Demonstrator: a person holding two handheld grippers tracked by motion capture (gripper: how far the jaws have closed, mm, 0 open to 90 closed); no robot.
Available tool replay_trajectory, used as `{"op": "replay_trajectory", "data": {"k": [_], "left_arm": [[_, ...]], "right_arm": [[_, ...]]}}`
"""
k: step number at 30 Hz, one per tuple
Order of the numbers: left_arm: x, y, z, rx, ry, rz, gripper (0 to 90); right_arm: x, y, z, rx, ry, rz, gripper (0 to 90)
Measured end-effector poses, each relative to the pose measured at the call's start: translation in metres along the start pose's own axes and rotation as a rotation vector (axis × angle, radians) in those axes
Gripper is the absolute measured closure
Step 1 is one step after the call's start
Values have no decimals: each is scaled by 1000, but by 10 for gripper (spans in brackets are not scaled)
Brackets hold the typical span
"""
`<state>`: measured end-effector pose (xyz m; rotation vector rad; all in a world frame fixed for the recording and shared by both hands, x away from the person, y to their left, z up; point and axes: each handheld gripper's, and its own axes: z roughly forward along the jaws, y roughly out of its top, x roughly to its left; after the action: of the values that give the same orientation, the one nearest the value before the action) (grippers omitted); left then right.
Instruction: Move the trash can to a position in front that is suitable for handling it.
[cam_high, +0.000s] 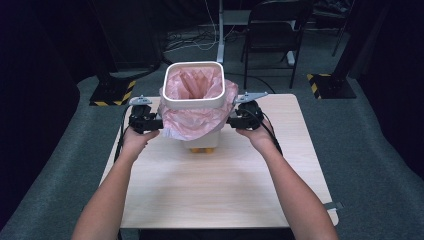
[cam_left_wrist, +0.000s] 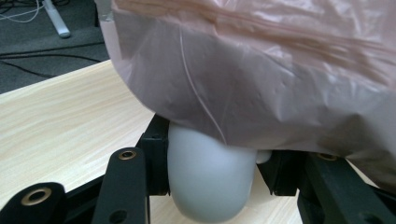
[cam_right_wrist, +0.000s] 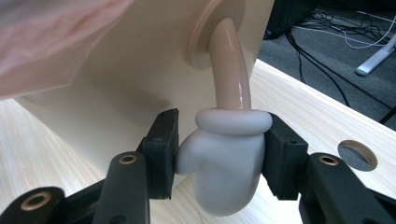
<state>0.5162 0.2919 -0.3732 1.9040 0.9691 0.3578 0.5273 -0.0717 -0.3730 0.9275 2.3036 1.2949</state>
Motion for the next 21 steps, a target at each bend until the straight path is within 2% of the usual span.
{"op": "replay_trajectory", "data": {"k": [8, 13, 21], "left_arm": [[-1, 0, -1, 2, -4, 0, 533], [-2, 1, -4, -11, -24, 2, 534], [-6, 1, -7, -9, -31, 23, 536]], "right_arm": [[0, 0, 0, 3, 0, -2, 522], [-2, 0, -2, 2, 31, 40, 525], [1, -1, -5, 12, 28, 21, 526]]}}
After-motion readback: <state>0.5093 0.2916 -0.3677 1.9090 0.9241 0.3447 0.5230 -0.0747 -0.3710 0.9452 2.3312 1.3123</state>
